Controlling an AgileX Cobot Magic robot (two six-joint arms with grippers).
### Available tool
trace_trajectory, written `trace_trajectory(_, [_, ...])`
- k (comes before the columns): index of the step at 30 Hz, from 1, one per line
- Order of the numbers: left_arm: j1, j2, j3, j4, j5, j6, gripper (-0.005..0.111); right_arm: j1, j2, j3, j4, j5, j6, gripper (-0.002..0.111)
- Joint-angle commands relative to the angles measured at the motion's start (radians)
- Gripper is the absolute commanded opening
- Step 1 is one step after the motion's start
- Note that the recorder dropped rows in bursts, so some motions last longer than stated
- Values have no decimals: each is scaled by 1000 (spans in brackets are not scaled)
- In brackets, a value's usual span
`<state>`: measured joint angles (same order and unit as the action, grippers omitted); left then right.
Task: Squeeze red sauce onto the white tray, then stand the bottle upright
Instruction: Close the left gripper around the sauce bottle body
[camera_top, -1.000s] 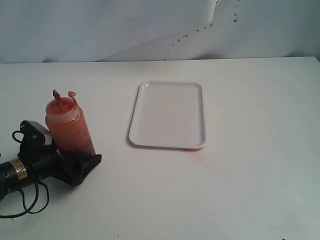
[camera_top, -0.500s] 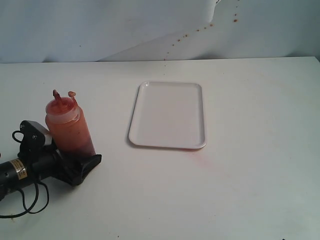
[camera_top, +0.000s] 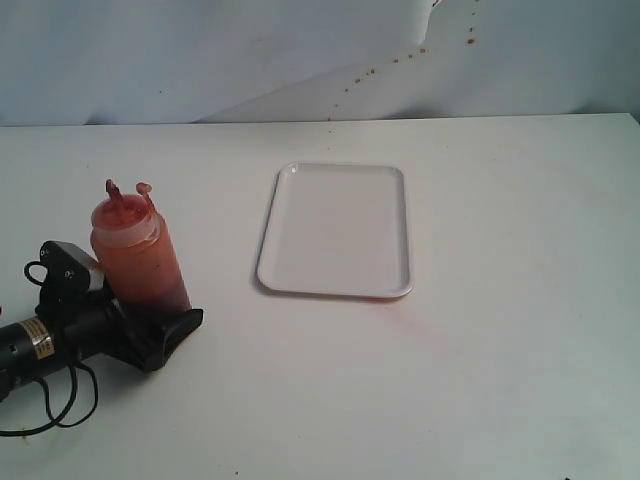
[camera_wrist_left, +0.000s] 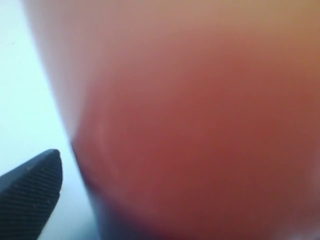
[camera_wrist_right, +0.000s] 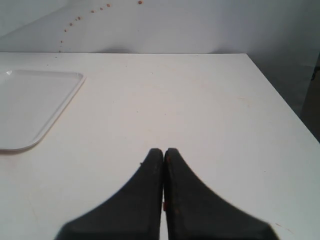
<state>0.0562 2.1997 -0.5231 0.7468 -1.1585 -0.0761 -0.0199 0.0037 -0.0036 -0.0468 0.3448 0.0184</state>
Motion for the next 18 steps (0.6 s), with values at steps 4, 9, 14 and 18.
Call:
trace_trajectory(4, [2, 4, -6, -4, -14, 6, 58, -7, -4, 4, 6, -4, -7, 0])
trace_trajectory(9, [2, 4, -6, 46, -10, 6, 15, -7, -4, 4, 6, -4, -7, 0])
trace_trajectory(14, [2, 4, -6, 67, 10, 9, 0, -7, -4, 4, 6, -4, -7, 0])
trace_trajectory(18, [2, 4, -6, 67, 10, 9, 0, -7, -4, 4, 6, -4, -7, 0])
